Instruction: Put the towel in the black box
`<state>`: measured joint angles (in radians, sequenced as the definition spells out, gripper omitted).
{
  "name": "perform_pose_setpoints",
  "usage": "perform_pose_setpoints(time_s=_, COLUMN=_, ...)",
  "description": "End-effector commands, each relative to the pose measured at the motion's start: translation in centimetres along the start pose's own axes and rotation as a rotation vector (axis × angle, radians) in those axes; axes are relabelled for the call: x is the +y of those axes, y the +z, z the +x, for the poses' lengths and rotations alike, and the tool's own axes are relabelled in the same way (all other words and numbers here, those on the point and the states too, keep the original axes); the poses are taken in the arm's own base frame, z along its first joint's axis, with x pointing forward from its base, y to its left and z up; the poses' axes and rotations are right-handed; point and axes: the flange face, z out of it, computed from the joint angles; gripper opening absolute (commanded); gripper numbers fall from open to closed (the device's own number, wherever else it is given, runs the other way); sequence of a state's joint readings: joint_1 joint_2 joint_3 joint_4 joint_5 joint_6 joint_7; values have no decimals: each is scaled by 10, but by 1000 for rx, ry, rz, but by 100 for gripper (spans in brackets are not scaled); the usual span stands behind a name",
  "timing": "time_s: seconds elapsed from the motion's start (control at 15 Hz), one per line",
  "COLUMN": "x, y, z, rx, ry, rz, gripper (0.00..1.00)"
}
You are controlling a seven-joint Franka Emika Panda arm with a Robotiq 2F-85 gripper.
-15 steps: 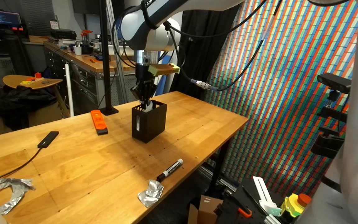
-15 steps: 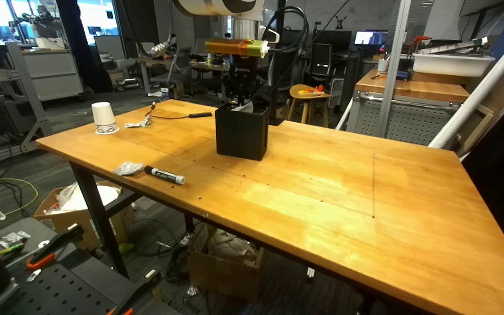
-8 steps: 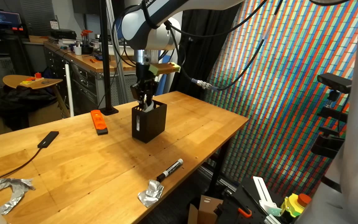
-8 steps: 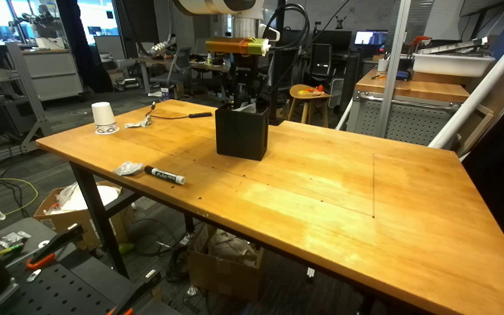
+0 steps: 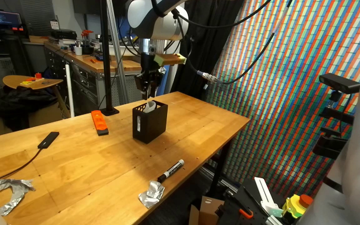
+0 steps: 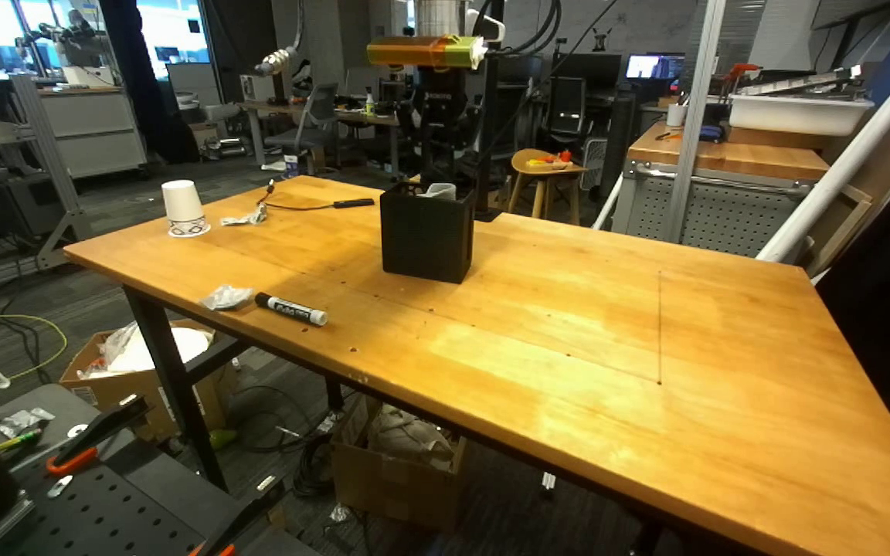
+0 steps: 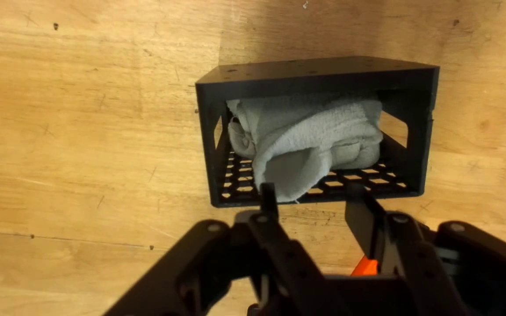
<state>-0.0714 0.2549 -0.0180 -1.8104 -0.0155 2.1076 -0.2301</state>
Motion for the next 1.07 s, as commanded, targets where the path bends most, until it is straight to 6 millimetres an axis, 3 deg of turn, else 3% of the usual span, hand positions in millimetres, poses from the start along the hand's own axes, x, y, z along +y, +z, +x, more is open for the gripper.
perform_pose_setpoints(time_s=0.0, x=0, y=-17, z=-4, rx=17, ry=8, rz=-9, gripper=16)
perform_pose_setpoints(time_s=0.13, x=0, y=-15, z=-2, rx=22, ry=4, rz=-14, gripper=1)
perform_pose_setpoints(time_s=0.67, x=7, y=15, z=4, rx=-8, ry=-12, rz=-42, gripper=0)
perform_pose_setpoints(time_s=1.0, x=0, y=42, z=7, rx=-29, ry=-23, rz=-35, gripper=0)
